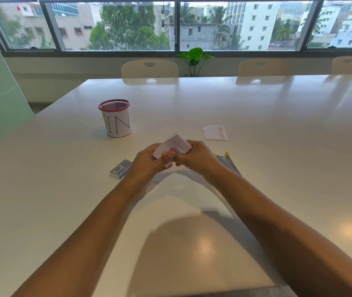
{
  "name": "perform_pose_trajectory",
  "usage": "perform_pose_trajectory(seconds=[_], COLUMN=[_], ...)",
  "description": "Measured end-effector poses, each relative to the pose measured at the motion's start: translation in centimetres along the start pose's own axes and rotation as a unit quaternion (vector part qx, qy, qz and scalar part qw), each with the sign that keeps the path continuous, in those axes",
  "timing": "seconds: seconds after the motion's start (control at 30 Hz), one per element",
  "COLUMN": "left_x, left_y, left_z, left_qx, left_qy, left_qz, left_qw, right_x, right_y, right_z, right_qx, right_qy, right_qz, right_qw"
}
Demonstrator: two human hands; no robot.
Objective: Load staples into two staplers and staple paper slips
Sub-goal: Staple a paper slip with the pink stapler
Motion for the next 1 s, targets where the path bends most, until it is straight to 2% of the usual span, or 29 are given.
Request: perform_pose_trajectory(seconds=[0.13,0.27,0.47,0.7,0.83,1.0], left_x=[-0.8,-1.0,-0.9,-0.4,0.2,2.1], left_y=[-0.1,-0.2,-0.5,-0.2,0.2,0.6], left_z=[0.9,1.3,1.4,0.8,1.3,1.9], left_qx=[0.054,0.083,0.102,0.081,0.086,0.091], left_qy=[-0.082,-0.089,-0.125,-0.14,-0.15,-0.138], left_qz=[0.042,0.04,0.044,0.01,-0.024,-0.092], left_qw=[0.994,0.992,0.986,0.987,0.985,0.982], right_x=[-0.1,0.2,-0.5,-1.2,-1.5,-0.4], right_y=[-0.1,-0.1,-0.4,-0.5,-0.9,-0.4], right_z=[-0.9,-0.7,-0.4,-0.4,-0.7,-1.2], right_qx=[-0.049,-0.041,-0.034,-0.044,-0.083,-0.133], right_qy=[0.039,0.001,-0.02,-0.016,0.057,0.106], right_qz=[-0.011,-0.022,0.017,0.066,0.101,0.07], right_qw=[0.998,0.999,0.999,0.997,0.99,0.983])
Point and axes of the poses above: each hand's wrist, its own y-axis towards the middle knuckle, its own x-axis out of the back of the hand, z = x × y, the point moved 10 cm from there along y, towards the middle knuckle, and after that the axes turned 12 degrees about -z, right-handed, at the moved point
